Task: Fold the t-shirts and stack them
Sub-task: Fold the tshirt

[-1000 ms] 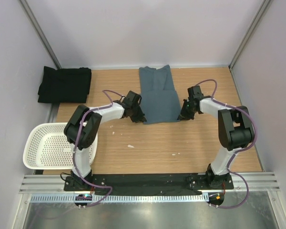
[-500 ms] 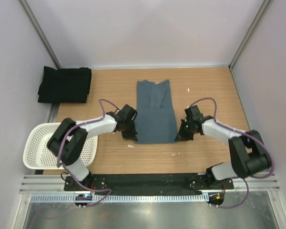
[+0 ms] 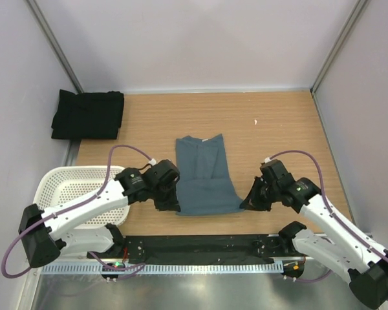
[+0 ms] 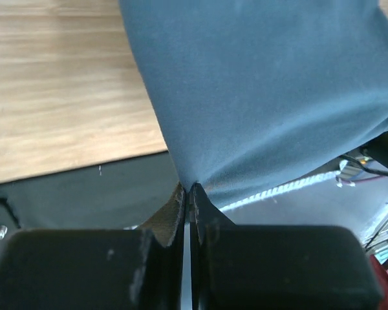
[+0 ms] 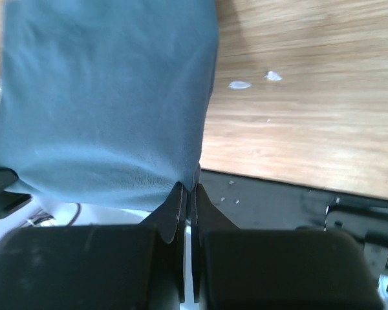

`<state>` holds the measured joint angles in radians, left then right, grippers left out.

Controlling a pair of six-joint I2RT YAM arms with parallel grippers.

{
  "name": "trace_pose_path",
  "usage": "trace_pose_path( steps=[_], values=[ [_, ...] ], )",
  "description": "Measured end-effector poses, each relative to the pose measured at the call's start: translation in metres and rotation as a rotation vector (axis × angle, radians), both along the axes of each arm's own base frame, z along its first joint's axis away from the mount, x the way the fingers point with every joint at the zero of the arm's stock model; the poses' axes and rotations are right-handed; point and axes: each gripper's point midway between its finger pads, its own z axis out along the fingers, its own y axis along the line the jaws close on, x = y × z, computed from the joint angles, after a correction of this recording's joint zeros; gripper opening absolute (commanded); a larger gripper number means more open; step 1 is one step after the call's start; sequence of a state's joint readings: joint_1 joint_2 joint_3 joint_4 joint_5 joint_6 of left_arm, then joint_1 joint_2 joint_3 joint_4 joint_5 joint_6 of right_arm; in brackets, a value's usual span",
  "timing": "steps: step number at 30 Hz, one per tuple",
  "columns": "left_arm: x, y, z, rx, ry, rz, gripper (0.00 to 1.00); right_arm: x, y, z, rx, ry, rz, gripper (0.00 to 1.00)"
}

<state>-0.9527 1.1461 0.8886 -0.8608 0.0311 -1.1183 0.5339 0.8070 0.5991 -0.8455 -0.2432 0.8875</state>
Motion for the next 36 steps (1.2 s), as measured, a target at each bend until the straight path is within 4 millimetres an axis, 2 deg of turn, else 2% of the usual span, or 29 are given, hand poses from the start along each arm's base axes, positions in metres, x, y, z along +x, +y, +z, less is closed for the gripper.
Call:
trace_pose_path(
  steps=[3, 7, 10, 12, 17, 23, 31, 36],
  values=[
    [0.002, -0.002, 0.022, -0.005, -0.015, 0.009, 0.00, 0.005, 0.000, 0.025, -0.006, -0.014, -0.019, 0.01],
    [0.014, -0.007, 0.056, -0.012, -0.060, 0.023, 0.00, 0.024, -0.001, 0.067, -0.033, -0.070, -0.062, 0.01],
    [0.024, -0.009, 0.072, -0.004, -0.087, 0.039, 0.00, 0.040, -0.002, 0.092, -0.049, -0.123, -0.093, 0.01],
    [0.032, -0.008, 0.075, 0.000, -0.093, 0.061, 0.00, 0.048, -0.003, 0.097, -0.069, -0.138, -0.109, 0.01],
    [0.061, 0.000, 0.070, -0.003, -0.079, 0.153, 0.00, 0.066, -0.003, 0.095, -0.132, -0.130, -0.132, 0.01],
    [0.090, 0.005, 0.067, -0.056, -0.072, 0.222, 0.00, 0.100, 0.004, 0.096, -0.184, -0.162, -0.154, 0.01],
    [0.119, 0.014, 0.047, -0.073, -0.044, 0.275, 0.00, 0.149, 0.014, 0.088, -0.255, -0.203, -0.154, 0.01],
    [0.151, 0.020, 0.026, -0.089, -0.026, 0.305, 0.00, 0.186, 0.020, 0.071, -0.282, -0.205, -0.149, 0.01]
  ],
)
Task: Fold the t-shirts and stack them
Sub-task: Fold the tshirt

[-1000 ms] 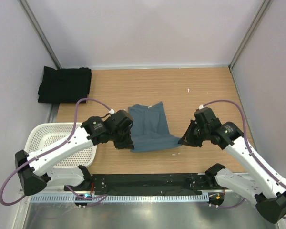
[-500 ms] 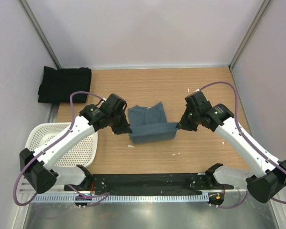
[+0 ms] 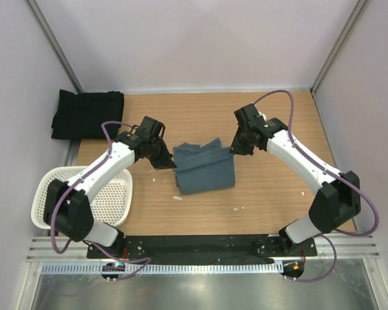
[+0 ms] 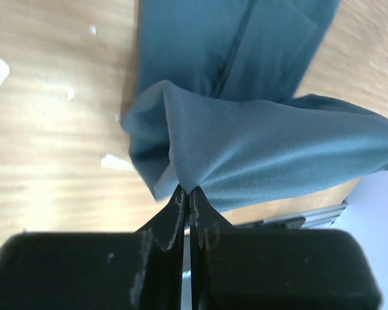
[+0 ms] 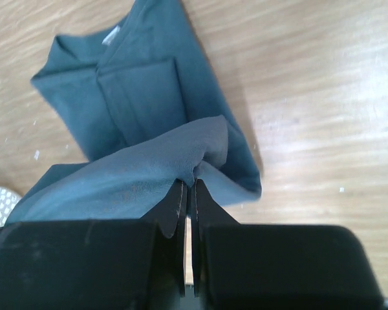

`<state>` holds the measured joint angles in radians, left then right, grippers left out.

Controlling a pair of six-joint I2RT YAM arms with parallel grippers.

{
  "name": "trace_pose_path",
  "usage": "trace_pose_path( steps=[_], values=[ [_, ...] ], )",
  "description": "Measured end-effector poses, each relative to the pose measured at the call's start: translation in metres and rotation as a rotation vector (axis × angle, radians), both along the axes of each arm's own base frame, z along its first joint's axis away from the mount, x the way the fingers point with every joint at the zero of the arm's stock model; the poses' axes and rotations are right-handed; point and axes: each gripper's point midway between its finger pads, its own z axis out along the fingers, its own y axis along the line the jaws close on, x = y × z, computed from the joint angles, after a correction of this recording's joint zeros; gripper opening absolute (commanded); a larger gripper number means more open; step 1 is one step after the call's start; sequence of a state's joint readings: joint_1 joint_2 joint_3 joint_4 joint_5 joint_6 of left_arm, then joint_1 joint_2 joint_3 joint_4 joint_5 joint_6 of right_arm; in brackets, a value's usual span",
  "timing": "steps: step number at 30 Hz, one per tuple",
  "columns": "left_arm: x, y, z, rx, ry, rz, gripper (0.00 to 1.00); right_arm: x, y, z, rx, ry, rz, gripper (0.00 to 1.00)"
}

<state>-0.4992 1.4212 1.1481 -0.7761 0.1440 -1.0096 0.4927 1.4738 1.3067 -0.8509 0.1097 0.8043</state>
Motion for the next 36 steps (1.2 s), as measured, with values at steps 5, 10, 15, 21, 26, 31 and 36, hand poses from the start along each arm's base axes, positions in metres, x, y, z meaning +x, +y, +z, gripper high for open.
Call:
trace_pose_path(
  steps=[5, 10, 15, 21, 26, 31, 36],
  values=[
    [0.033, -0.001, -0.028, 0.006, 0.039, -0.008, 0.00, 0.037, -0.003, -0.026, -0.015, 0.018, -0.006, 0.01],
    [0.073, -0.001, -0.041, 0.005, 0.031, -0.008, 0.00, 0.079, 0.000, -0.044, -0.028, 0.017, -0.003, 0.01],
    [0.098, 0.004, -0.047, 0.009, 0.020, 0.002, 0.09, 0.113, 0.010, -0.064, -0.036, 0.012, 0.023, 0.01],
    [0.117, 0.018, -0.066, 0.029, 0.046, -0.004, 0.72, 0.145, 0.010, -0.078, -0.041, 0.011, 0.024, 0.47],
    [0.150, 0.030, -0.050, 0.061, -0.026, -0.005, 0.79, 0.186, 0.004, -0.055, 0.013, -0.066, 0.025, 0.79],
    [0.165, 0.033, -0.002, 0.045, -0.171, -0.006, 0.86, 0.205, 0.004, -0.013, 0.057, -0.173, 0.069, 0.82],
    [0.133, 0.021, 0.045, -0.017, -0.308, -0.013, 0.78, 0.170, 0.020, 0.005, 0.143, -0.206, 0.142, 0.69]
  ],
)
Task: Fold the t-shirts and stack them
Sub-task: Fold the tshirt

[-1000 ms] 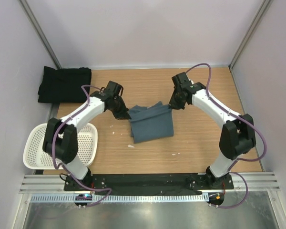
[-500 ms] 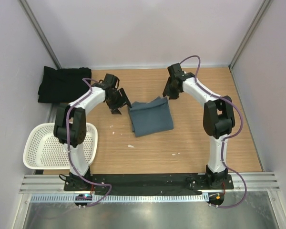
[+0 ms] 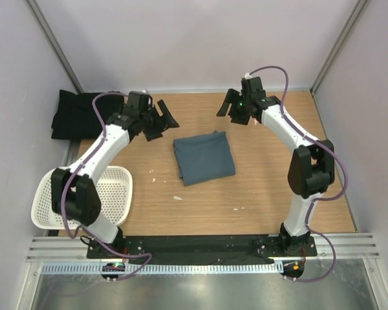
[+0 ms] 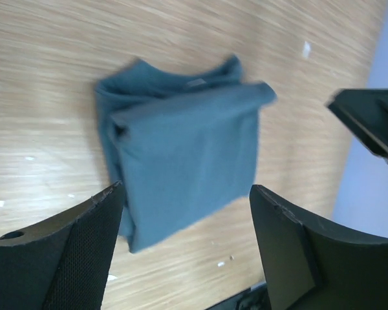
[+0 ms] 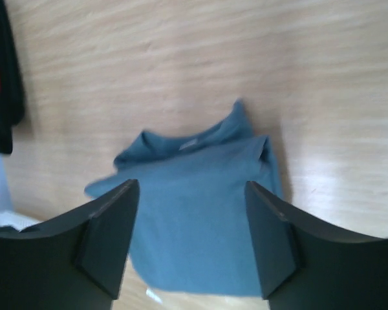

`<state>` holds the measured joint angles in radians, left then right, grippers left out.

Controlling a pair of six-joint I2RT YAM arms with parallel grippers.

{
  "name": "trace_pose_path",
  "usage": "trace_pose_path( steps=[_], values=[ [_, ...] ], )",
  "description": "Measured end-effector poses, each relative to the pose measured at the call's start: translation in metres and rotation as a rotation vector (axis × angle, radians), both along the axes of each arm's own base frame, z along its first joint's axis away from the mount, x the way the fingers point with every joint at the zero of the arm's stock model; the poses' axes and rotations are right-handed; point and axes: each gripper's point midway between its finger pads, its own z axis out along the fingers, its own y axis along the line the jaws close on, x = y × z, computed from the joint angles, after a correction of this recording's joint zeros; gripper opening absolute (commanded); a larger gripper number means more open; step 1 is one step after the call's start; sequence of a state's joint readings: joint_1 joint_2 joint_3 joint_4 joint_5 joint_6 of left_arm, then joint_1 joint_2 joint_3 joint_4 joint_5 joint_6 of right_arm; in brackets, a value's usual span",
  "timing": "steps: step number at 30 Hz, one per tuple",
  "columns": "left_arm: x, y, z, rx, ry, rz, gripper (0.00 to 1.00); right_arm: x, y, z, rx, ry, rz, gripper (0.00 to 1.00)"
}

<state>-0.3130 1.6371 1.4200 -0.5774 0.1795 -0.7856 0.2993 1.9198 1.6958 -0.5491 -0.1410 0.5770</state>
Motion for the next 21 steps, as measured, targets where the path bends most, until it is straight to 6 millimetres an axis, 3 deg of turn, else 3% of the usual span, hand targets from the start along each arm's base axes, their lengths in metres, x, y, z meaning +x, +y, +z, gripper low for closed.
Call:
trace_pose_path(
  steps=[1, 2, 5, 7, 9, 15, 21],
  values=[
    [-0.006, -0.007, 0.005, -0.020, -0.025, -0.007, 0.67, -0.011, 0.004, 0.001, 0.017, -0.005, 0.021, 0.64],
    [-0.014, -0.015, 0.009, -0.044, -0.052, -0.015, 0.61, -0.020, 0.009, 0.001, 0.031, -0.008, 0.039, 0.45],
    [-0.029, -0.037, 0.004, -0.097, -0.079, -0.038, 0.34, -0.041, 0.025, -0.008, 0.071, -0.010, 0.098, 0.19],
    [-0.030, -0.049, -0.010, -0.112, -0.065, -0.044, 0.19, -0.048, 0.035, -0.021, 0.083, 0.002, 0.124, 0.10],
    [-0.023, -0.054, -0.027, -0.110, -0.044, -0.029, 0.15, -0.052, 0.040, -0.037, 0.077, 0.032, 0.135, 0.09],
    [0.004, -0.055, -0.080, -0.058, 0.013, 0.025, 0.10, -0.036, 0.039, -0.080, 0.046, 0.069, 0.114, 0.08],
    [0.031, -0.056, -0.125, 0.014, 0.051, 0.042, 0.11, -0.008, 0.044, -0.114, 0.011, 0.089, 0.100, 0.09]
  ],
)
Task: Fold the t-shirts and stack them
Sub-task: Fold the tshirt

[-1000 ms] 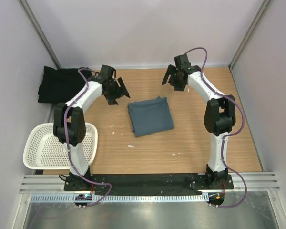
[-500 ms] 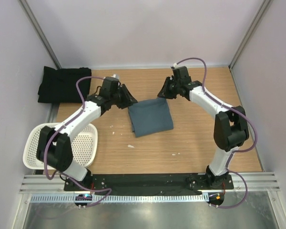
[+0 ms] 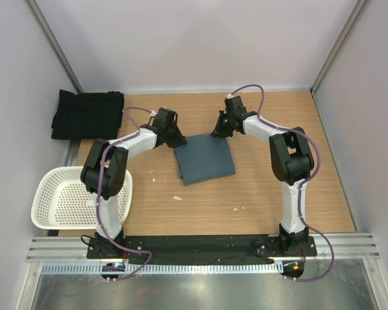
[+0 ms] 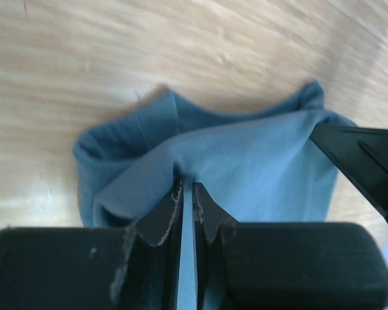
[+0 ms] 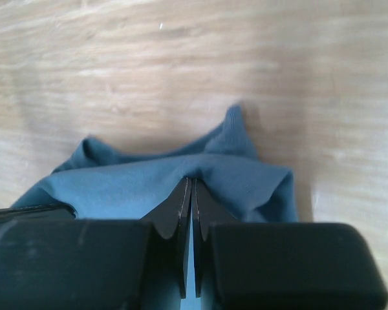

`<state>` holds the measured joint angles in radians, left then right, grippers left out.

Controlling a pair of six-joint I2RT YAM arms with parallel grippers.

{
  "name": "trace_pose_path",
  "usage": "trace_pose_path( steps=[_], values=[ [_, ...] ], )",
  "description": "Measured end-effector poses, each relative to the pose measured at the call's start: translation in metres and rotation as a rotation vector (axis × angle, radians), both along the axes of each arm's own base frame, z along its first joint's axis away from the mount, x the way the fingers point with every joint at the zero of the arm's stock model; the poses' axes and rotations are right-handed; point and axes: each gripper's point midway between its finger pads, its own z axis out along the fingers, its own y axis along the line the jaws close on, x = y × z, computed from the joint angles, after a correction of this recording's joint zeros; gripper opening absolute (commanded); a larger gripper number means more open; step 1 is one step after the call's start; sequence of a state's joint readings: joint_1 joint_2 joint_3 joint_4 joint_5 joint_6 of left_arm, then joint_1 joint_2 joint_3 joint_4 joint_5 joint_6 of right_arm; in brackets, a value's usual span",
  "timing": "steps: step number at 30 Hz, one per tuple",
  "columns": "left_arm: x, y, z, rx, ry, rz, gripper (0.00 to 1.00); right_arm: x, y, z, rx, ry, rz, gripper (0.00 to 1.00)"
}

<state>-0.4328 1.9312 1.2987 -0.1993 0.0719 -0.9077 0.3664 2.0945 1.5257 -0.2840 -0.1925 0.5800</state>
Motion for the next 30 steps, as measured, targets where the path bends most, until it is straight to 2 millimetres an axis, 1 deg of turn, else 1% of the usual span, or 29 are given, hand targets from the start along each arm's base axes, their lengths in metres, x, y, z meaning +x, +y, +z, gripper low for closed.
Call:
trace_pose_path(
  steps=[2, 6, 9, 11, 13, 14, 15, 17, 18, 20, 21, 23, 24, 26, 27, 28, 30],
  values=[
    [0.009, 0.001, -0.007, 0.014, 0.002, 0.007, 0.11, 0.008, 0.001, -0.007, -0.008, -0.003, -0.002, 0.09],
    [0.024, 0.009, -0.021, 0.038, 0.007, 0.025, 0.11, 0.022, 0.005, -0.014, -0.017, -0.017, 0.000, 0.09],
    [0.028, 0.017, -0.032, 0.052, 0.025, 0.040, 0.10, 0.027, 0.006, -0.018, -0.024, -0.021, 0.004, 0.09],
    [0.029, 0.018, -0.034, 0.051, 0.029, 0.043, 0.11, 0.028, 0.006, -0.019, -0.027, -0.024, 0.005, 0.09],
    [0.031, 0.019, -0.033, 0.056, 0.021, 0.035, 0.15, 0.029, 0.005, -0.018, -0.032, -0.028, 0.007, 0.10],
    [0.030, 0.019, -0.032, 0.063, 0.017, 0.022, 0.18, 0.030, 0.005, -0.016, -0.035, -0.029, 0.009, 0.15],
    [0.030, 0.018, -0.031, 0.070, 0.013, 0.006, 0.26, 0.030, 0.005, -0.014, -0.038, -0.030, 0.011, 0.18],
    [0.031, 0.018, -0.026, 0.095, -0.001, -0.045, 0.36, 0.031, 0.005, -0.009, -0.047, -0.034, 0.020, 0.25],
    [0.032, 0.017, -0.020, 0.105, -0.005, -0.067, 0.50, 0.032, 0.005, -0.005, -0.053, -0.033, 0.026, 0.36],
    [0.041, 0.014, -0.001, 0.133, -0.046, -0.126, 0.68, 0.034, 0.005, 0.008, -0.062, -0.045, 0.040, 0.53],
    [0.047, 0.012, 0.013, 0.137, -0.078, -0.149, 0.77, 0.035, 0.005, 0.016, -0.066, -0.055, 0.048, 0.75],
    [0.055, 0.010, 0.042, 0.142, -0.136, -0.173, 0.84, 0.036, 0.004, 0.041, -0.071, -0.091, 0.061, 0.98],
    [0.054, 0.010, 0.055, 0.140, -0.152, -0.173, 0.91, 0.035, 0.003, 0.052, -0.075, -0.113, 0.072, 1.00],
    [0.044, 0.014, 0.083, 0.134, -0.172, -0.159, 0.93, 0.030, -0.004, 0.083, -0.087, -0.162, 0.083, 1.00],
    [0.038, 0.017, 0.101, 0.128, -0.187, -0.139, 0.93, 0.027, -0.008, 0.098, -0.095, -0.184, 0.083, 1.00],
    [0.031, 0.017, 0.113, 0.119, -0.203, -0.128, 0.93, 0.024, -0.013, 0.111, -0.102, -0.204, 0.080, 1.00],
    [0.011, 0.023, 0.129, 0.107, -0.208, -0.085, 0.93, 0.019, -0.022, 0.133, -0.114, -0.234, 0.068, 1.00]
  ],
)
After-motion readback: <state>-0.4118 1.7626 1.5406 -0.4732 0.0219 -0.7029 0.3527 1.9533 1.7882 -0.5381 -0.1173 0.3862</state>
